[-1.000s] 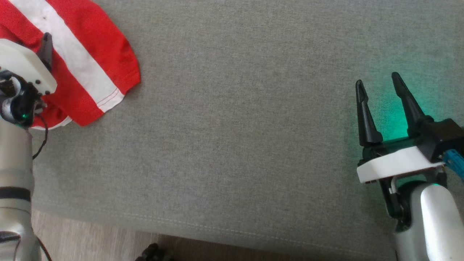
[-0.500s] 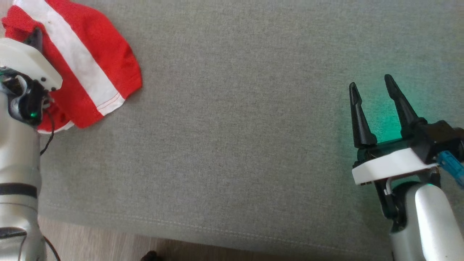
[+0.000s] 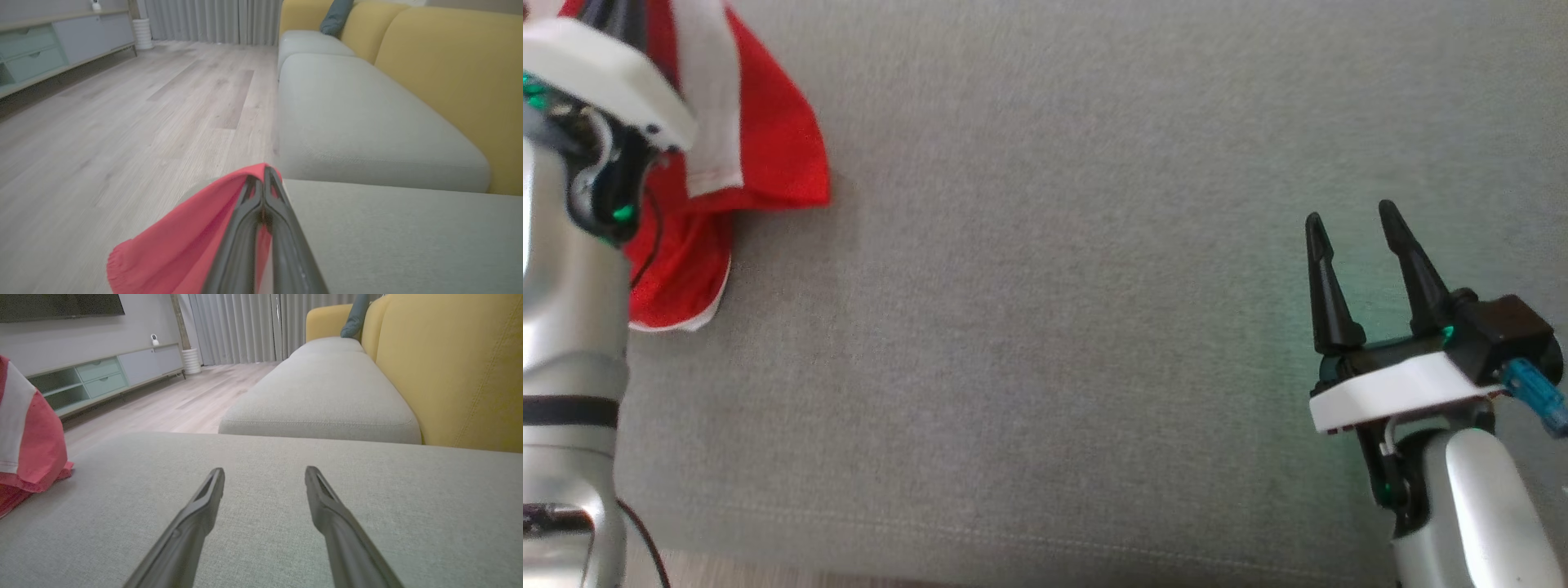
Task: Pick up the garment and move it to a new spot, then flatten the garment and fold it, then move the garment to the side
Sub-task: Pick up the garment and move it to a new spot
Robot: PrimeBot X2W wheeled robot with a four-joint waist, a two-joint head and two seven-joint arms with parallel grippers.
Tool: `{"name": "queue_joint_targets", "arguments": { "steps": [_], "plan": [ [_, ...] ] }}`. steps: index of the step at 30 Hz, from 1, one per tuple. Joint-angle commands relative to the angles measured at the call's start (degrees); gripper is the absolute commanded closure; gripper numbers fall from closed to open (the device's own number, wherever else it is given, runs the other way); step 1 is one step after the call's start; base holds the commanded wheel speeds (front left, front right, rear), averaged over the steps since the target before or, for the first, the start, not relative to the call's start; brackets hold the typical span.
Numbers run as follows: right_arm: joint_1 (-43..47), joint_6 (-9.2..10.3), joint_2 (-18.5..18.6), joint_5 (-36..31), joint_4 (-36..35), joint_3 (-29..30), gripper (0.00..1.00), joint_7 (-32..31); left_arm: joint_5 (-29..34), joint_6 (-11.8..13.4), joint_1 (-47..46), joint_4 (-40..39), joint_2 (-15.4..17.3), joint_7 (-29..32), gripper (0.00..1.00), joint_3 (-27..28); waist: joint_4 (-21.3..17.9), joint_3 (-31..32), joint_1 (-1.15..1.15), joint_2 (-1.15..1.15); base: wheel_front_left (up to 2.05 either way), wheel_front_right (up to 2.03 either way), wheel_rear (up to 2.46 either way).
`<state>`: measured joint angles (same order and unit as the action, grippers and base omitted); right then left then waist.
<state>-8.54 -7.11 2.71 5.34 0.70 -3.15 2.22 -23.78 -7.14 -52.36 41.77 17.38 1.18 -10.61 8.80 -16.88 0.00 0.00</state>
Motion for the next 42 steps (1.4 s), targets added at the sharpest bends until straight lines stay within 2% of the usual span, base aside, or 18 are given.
{"name": "queue_joint_targets", "arguments": {
  "steps": [1,12,16,21,26,30,35,42],
  "plan": [
    [0.53,-0.37,0.17,0.72,-1.19,-1.39,0.0,1.05,0.11,-0.3,-2.06,-4.03,2.51,0.01,1.0,0.22,-1.87,2.83,0.0,0.0,0.0,0.0,0.0],
    [1.57,-0.37,0.17,3.81,2.21,-1.13,0.0,3.82,-4.97,-0.34,-1.93,-19.96,-0.07,3.96,1.0,-8.02,-8.7,7.68,0.0,0.0,0.0,0.0,0.0],
    [1.45,-0.37,0.17,4.87,3.14,-1.22,0.0,4.78,-7.57,-0.34,-1.94,-25.77,-2.28,6.37,1.0,-11.23,-11.76,7.87,0.0,0.0,0.0,0.0,0.0],
    [1.27,-0.37,0.17,5.74,4.22,-1.39,0.0,5.73,-10.7,0.39,1.54,-29.96,-5.66,7.47,1.0,-12.62,-14.71,6.57,0.0,0.0,0.0,0.0,0.0],
    [1.04,-0.37,0.17,6.15,5.33,-1.44,0.0,6.74,-12.1,3.75,11.23,-29.01,-10.59,4.56,1.0,-14.85,-15.98,5.21,0.0,0.0,0.0,0.0,0.0],
    [0.38,-0.37,0.17,6.38,5.82,-1.61,0.0,7.24,-11.85,5.26,19.72,-25.33,-12.82,0.88,1.0,-18.76,-16.6,4.35,0.0,0.0,0.0,0.0,0.0],
    [0.03,-0.37,0.17,6.09,6.14,-1.02,0.0,7.49,-13.14,6.75,26.64,-21.52,-14.1,-3.55,1.0,-22.46,-16.43,3.85,0.0,0.0,0.0,0.0,0.0],
    [-0.07,-0.37,0.17,5.72,6.6,-1.7,0.0,7.14,-15.09,8.57,29.99,-18.97,-14.44,-7.3,1.0,-25.76,-15.18,4.18,0.0,0.0,0.0,0.0,0.0]
  ]
}}
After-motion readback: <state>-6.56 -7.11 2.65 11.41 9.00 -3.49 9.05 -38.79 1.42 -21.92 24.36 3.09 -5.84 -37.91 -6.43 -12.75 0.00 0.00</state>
